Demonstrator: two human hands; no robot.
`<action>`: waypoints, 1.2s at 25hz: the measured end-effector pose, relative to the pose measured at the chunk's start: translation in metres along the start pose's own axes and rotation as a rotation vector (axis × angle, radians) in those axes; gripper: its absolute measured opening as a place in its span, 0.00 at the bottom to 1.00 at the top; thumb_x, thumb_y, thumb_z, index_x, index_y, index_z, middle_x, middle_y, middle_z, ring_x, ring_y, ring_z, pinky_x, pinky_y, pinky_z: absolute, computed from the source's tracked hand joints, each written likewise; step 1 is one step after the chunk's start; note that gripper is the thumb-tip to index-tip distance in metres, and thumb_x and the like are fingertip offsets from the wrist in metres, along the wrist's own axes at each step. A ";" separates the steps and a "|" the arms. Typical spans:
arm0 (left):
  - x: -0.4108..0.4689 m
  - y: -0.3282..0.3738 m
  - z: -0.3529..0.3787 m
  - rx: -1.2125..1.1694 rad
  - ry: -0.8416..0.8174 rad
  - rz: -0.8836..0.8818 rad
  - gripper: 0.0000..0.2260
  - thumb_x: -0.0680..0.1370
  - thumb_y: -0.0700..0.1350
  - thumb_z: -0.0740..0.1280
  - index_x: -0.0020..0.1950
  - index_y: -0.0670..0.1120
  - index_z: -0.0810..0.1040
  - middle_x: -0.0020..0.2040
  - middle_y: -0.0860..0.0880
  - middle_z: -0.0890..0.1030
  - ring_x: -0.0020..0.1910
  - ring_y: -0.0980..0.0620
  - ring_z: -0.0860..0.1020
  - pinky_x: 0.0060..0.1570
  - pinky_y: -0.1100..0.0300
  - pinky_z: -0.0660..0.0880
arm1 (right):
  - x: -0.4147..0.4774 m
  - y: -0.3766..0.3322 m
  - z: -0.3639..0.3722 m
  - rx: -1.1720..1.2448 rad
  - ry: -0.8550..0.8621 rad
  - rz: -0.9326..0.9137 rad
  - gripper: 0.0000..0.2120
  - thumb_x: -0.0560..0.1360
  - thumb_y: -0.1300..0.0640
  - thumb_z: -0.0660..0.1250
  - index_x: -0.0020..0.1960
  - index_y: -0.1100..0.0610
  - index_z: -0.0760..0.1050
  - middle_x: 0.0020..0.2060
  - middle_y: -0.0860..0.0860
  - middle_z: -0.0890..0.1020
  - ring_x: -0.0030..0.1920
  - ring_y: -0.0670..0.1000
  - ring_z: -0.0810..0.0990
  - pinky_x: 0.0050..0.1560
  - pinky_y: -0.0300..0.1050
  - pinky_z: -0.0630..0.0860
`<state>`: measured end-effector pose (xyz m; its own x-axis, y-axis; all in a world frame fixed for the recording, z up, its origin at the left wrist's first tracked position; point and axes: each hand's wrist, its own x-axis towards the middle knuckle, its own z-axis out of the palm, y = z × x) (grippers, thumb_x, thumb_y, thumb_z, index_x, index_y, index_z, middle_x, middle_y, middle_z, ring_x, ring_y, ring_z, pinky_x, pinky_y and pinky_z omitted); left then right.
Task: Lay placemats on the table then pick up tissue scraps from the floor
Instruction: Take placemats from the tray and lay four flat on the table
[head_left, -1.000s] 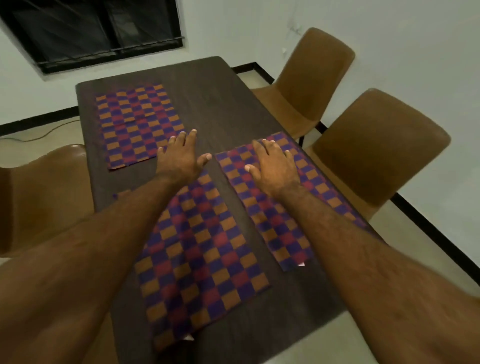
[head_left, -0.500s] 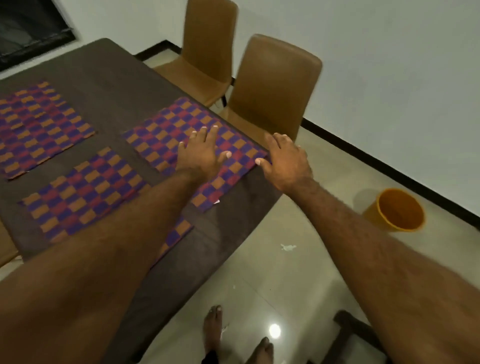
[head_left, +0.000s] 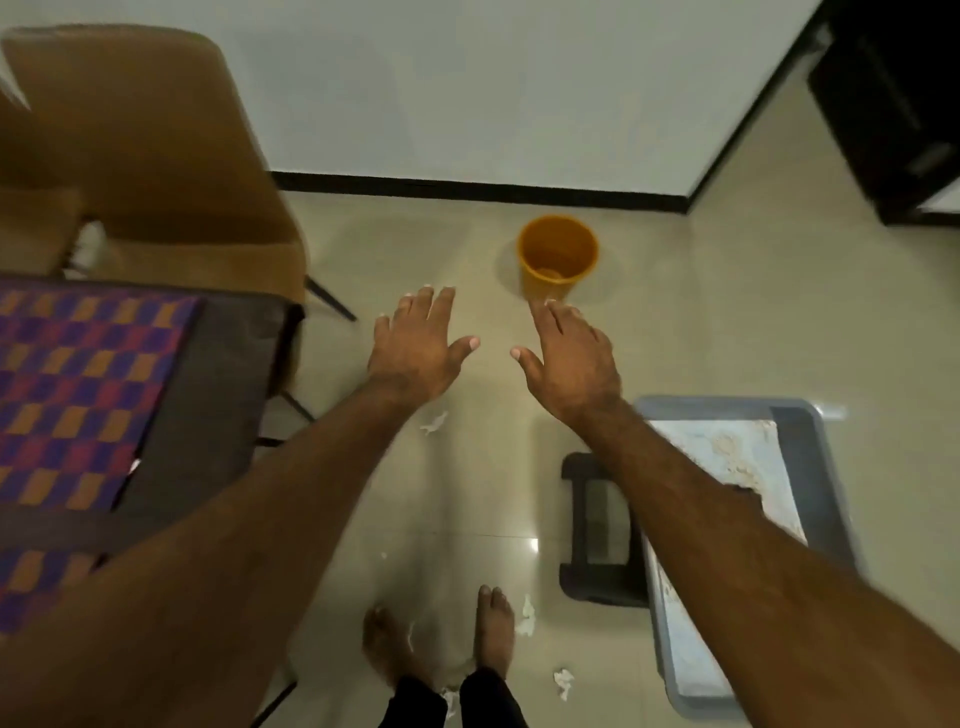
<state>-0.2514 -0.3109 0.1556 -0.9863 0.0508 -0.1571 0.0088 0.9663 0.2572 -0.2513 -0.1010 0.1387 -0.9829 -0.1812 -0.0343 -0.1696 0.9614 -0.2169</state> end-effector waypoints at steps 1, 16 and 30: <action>0.004 0.026 0.012 0.010 -0.018 0.055 0.34 0.83 0.64 0.57 0.84 0.49 0.54 0.83 0.43 0.59 0.81 0.41 0.58 0.76 0.38 0.59 | -0.014 0.025 0.003 0.004 -0.001 0.048 0.32 0.81 0.39 0.58 0.79 0.51 0.55 0.76 0.56 0.67 0.75 0.58 0.66 0.71 0.59 0.68; -0.022 0.311 0.310 0.479 -0.422 1.230 0.32 0.82 0.55 0.66 0.83 0.51 0.57 0.84 0.43 0.56 0.81 0.40 0.57 0.79 0.46 0.57 | -0.286 0.249 0.161 0.198 -0.121 0.786 0.24 0.79 0.46 0.63 0.72 0.53 0.64 0.65 0.55 0.75 0.63 0.57 0.75 0.58 0.58 0.77; -0.025 0.329 0.380 0.656 -0.472 1.380 0.30 0.81 0.51 0.69 0.80 0.44 0.62 0.80 0.40 0.65 0.76 0.35 0.67 0.70 0.40 0.73 | -0.318 0.251 0.217 0.087 -0.190 0.914 0.32 0.76 0.51 0.71 0.75 0.54 0.62 0.67 0.55 0.73 0.65 0.56 0.72 0.66 0.52 0.75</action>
<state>-0.1614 0.1015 -0.1181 -0.0272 0.8868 -0.4613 0.9985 0.0461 0.0297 0.0342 0.1527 -0.1168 -0.7026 0.5987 -0.3846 0.6762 0.7301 -0.0988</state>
